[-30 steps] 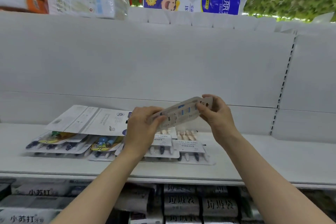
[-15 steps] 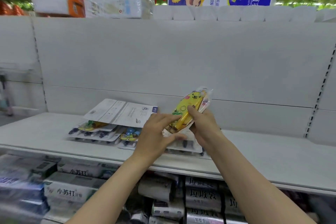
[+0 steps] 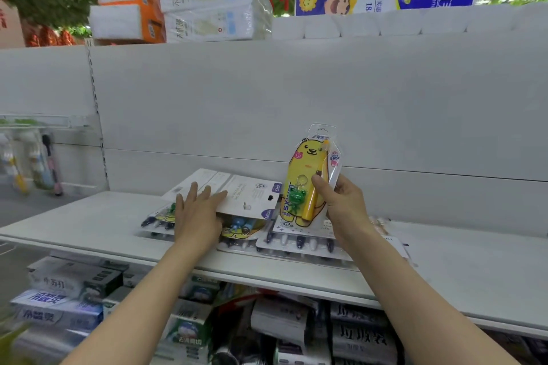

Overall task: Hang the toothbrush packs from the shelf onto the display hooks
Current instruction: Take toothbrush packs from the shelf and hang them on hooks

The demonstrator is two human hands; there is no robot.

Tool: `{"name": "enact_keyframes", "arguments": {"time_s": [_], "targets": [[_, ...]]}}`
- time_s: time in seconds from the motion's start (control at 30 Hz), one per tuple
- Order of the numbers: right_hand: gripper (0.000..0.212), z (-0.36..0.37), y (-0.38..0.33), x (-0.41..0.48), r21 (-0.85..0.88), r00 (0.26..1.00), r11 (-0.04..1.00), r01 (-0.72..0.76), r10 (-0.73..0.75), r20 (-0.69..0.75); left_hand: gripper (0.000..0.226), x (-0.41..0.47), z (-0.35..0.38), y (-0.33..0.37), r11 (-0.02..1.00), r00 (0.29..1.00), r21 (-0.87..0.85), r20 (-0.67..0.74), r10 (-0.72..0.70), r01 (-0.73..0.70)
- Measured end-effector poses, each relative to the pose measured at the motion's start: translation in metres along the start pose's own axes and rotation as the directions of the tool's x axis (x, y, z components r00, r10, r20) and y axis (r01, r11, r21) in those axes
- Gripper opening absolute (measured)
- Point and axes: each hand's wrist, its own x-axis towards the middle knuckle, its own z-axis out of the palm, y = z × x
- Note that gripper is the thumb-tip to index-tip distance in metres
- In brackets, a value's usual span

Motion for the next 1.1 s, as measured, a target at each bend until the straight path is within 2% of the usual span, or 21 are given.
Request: {"name": "enact_keyframes", "arguments": {"time_s": [0.1, 0.23, 0.3, 0.4, 0.53, 0.6, 0.7, 0.83, 0.97, 1.1], "targets": [[0.017, 0.0, 0.0, 0.002, -0.004, 1.0, 1.0, 0.004, -0.004, 0.001, 0.062, 0.008, 0.005, -0.006, 0.999, 0.997, -0.035, -0.073, 0.006, -0.009], [0.014, -0.005, -0.007, 0.005, 0.004, 1.0, 1.0, 0.027, -0.027, -0.005, 0.037, 0.015, -0.004, -0.005, 0.981, 0.957, -0.173, -0.288, 0.032, -0.084], [0.015, -0.008, -0.016, 0.005, 0.03, 0.998, 0.998, 0.061, -0.06, -0.026, 0.023, 0.013, -0.025, 0.004, 0.939, 0.918, -0.324, -0.395, -0.026, -0.113], [0.016, -0.013, -0.03, 0.001, 0.056, 0.991, 0.991, 0.122, -0.119, -0.053, 0.016, 0.004, -0.062, 0.018, 0.831, 0.886, -0.546, -0.431, -0.168, -0.108], [0.022, -0.011, -0.032, -0.017, 0.126, 0.99, 0.983, 0.132, -0.126, -0.056, 0.012, -0.017, -0.094, 0.025, 0.637, 0.871, -0.768, -0.352, -0.342, -0.06], [0.022, -0.008, -0.029, -0.03, 0.151, 0.99, 0.979, 0.134, -0.128, -0.05, 0.012, -0.032, -0.1, 0.024, 0.527, 0.88, -0.849, -0.277, -0.386, -0.036], [0.014, -0.003, -0.022, -0.048, 0.172, 0.991, 0.976, 0.134, -0.127, -0.05, 0.008, -0.06, -0.102, 0.025, 0.344, 0.885, -0.939, -0.138, -0.444, 0.026], [0.011, 0.011, -0.018, -0.069, 0.204, 0.995, 0.974, 0.1, -0.096, -0.03, 0.006, -0.099, -0.103, 0.025, 0.144, 0.843, -0.984, 0.008, -0.537, 0.101], [0.012, 0.025, -0.011, -0.091, 0.264, 0.997, 0.962, 0.069, -0.072, 0.004, 0.009, -0.14, -0.104, 0.008, 0.091, 0.794, -0.989, 0.04, -0.606, 0.12], [0.028, 0.049, 0.001, -0.122, 0.302, 0.999, 0.953, 0.013, -0.021, 0.024, 0.017, -0.183, -0.117, -0.023, 0.083, 0.746, -0.985, 0.06, -0.663, 0.153]]}}
